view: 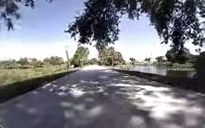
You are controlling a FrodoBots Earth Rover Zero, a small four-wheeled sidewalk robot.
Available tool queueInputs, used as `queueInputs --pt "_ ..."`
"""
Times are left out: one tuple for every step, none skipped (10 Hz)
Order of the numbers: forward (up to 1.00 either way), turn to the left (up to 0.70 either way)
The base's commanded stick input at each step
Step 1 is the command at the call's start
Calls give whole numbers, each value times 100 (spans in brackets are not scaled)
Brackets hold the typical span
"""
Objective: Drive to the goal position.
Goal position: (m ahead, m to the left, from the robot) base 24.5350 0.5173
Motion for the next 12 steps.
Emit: queueInputs --pt "85 0" --pt "85 0" --pt "85 0" --pt "85 0" --pt "85 0" --pt "85 0" --pt "85 0" --pt "85 0" --pt "85 0" --pt "85 0" --pt "85 0" --pt "85 0"
